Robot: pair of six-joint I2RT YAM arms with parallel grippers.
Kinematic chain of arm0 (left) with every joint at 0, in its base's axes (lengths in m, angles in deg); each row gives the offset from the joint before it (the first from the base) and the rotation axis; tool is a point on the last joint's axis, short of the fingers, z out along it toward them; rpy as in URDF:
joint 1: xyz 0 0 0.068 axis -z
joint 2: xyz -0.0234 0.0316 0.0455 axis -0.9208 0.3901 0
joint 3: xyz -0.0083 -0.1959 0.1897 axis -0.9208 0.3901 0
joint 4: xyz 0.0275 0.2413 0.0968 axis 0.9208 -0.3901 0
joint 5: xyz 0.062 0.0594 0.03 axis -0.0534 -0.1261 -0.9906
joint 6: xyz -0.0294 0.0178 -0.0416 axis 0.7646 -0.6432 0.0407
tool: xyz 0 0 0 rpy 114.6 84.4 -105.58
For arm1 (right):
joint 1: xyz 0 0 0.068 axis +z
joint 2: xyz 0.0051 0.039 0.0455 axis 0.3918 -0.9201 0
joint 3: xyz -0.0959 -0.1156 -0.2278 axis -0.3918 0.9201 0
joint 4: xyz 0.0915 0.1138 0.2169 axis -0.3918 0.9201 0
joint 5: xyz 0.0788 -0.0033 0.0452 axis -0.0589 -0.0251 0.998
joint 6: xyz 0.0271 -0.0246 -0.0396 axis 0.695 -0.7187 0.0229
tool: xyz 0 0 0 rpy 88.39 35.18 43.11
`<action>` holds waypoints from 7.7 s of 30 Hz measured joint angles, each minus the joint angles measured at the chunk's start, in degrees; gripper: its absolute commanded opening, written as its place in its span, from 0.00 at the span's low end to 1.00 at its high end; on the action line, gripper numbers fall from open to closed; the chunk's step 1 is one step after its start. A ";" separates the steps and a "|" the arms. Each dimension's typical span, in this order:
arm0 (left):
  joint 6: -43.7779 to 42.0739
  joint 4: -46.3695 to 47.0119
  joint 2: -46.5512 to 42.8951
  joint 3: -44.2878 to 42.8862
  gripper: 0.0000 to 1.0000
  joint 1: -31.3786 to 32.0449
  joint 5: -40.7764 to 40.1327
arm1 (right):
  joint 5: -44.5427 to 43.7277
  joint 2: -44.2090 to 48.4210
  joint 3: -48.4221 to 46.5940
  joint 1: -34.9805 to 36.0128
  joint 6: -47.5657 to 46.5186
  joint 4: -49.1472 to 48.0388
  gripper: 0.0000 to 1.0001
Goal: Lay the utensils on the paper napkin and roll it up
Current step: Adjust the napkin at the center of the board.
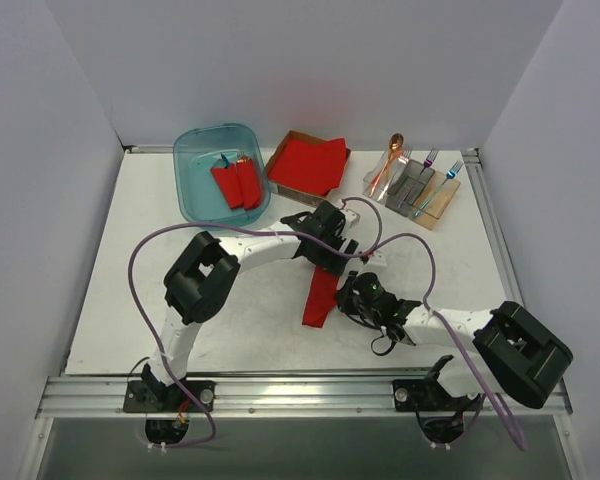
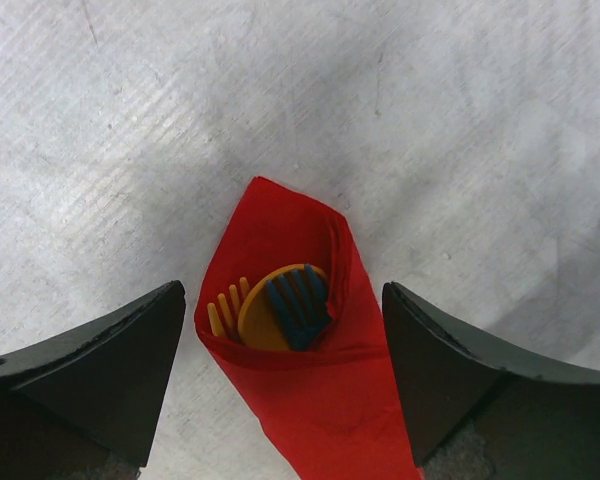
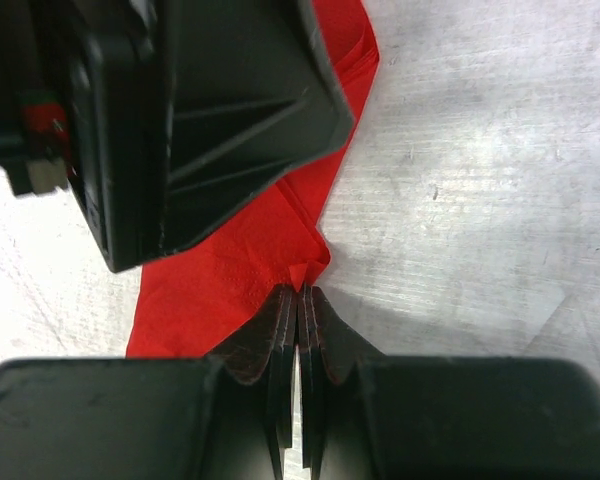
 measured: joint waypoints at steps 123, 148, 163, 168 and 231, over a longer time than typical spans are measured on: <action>6.34 -2.21 1.88 -1.38 0.81 -0.66 -15.74 | -8.68 1.09 -5.95 -4.42 5.97 15.91 0.00; 27.50 -5.64 -2.62 -2.49 0.88 -0.85 -18.60 | -9.20 0.20 -5.95 -1.66 6.58 15.69 0.00; 33.44 -6.29 -0.66 -1.09 0.77 0.52 -17.49 | -9.22 0.20 -5.95 -1.36 6.51 15.37 0.00; 34.38 -6.21 0.39 -0.68 0.72 0.52 -17.53 | -9.22 0.20 -5.95 -1.33 6.40 15.30 0.00; -6.34 20.74 1.18 7.45 0.43 -0.81 -3.21 | -2.25 -2.80 -13.00 -7.15 -8.59 12.04 0.00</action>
